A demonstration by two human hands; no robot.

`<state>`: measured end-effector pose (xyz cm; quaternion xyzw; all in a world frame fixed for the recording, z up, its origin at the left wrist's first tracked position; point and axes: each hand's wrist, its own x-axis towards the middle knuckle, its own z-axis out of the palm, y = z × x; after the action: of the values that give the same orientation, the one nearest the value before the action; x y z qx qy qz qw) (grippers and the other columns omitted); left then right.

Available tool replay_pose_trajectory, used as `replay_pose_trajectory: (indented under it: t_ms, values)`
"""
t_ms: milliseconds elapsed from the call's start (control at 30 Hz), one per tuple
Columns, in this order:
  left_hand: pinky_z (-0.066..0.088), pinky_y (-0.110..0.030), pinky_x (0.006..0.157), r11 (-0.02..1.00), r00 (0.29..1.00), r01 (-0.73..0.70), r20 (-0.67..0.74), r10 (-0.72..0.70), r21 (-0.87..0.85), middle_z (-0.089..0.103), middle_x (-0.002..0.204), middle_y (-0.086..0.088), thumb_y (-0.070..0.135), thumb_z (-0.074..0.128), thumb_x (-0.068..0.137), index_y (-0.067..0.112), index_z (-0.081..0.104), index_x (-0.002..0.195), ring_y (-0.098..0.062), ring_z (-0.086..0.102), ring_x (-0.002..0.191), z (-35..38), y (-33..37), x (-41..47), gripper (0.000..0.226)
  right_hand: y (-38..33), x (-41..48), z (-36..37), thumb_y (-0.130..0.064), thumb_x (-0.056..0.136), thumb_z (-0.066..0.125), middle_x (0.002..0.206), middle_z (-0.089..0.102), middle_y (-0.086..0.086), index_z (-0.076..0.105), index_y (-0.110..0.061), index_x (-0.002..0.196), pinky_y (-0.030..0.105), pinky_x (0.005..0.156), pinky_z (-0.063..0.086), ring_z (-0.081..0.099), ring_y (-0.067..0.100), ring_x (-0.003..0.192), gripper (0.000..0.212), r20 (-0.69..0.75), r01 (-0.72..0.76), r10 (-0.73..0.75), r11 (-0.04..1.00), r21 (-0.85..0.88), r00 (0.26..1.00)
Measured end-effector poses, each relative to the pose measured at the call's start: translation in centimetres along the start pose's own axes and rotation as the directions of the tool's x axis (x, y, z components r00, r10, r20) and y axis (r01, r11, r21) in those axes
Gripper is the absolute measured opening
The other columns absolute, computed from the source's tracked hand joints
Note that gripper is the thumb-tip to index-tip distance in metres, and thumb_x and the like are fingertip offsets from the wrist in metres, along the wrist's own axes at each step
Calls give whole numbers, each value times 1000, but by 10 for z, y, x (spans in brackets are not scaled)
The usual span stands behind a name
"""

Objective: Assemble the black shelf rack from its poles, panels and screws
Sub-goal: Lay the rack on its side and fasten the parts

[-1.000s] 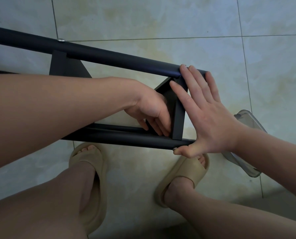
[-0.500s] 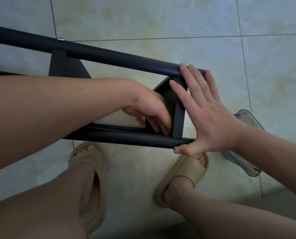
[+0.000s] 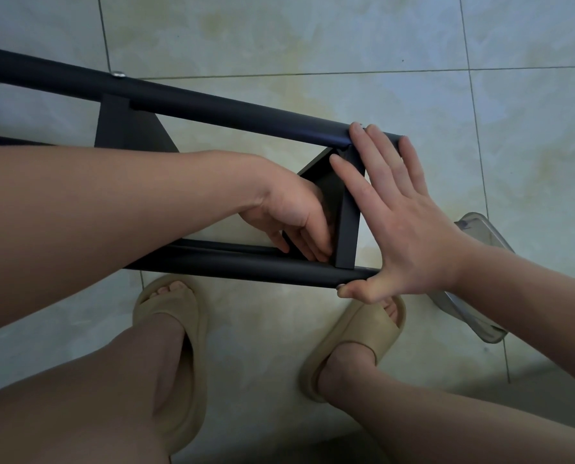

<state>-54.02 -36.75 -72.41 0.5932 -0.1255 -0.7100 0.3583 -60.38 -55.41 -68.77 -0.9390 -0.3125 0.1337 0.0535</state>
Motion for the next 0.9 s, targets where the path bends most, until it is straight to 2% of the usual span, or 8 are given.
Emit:
replay_pose_trajectory:
  t_ms: [100,233,367,533,700,900]
  values:
    - [40,-43,108,999,1000,-27,6,28,-18,75,102,0,10,66,90,16,72,105,-13,68,103,0,-4,1,17,0,0,-1,-88,61,56,166,3,28,19,1,159,58,124,-5,-4,41,156,138,0,-2,2,1000,2,1000]
    - [39,-43,109,999,999,-46,-10,46,-15,73,104,2,9,68,89,10,70,114,-10,67,101,-1,-6,0,26,0,0,-1,-88,61,56,166,3,29,20,1,159,58,124,-4,-3,41,156,137,2,-1,1,1000,3,1000]
    - [39,-47,111,1000,999,13,34,-14,7,76,105,6,16,67,90,21,73,106,-13,68,108,-4,-2,-1,18,0,0,0,-88,61,56,166,3,28,20,1,159,59,124,-4,-3,41,156,137,3,-1,1,1000,-3,1000]
    - [41,-46,110,997,997,71,21,-71,-32,76,101,3,18,64,93,20,72,108,-17,68,112,0,1,0,17,-1,0,0,-89,61,55,166,4,29,20,1,159,59,123,-3,-3,41,156,137,2,-2,2,1000,2,1000]
    - [43,-44,110,997,998,64,-14,-64,-38,76,93,1,12,66,92,16,72,108,-15,69,100,1,4,0,17,0,0,0,-89,61,56,166,4,29,20,1,159,60,123,-3,-3,41,156,137,4,-2,2,1000,3,1000]
    - [43,-43,109,998,999,29,-24,-30,-48,75,107,-4,9,65,91,13,70,113,-16,69,104,1,3,0,22,0,0,0,-89,62,56,166,4,29,20,1,159,61,123,-2,-2,43,155,137,4,-3,3,1000,0,1000]
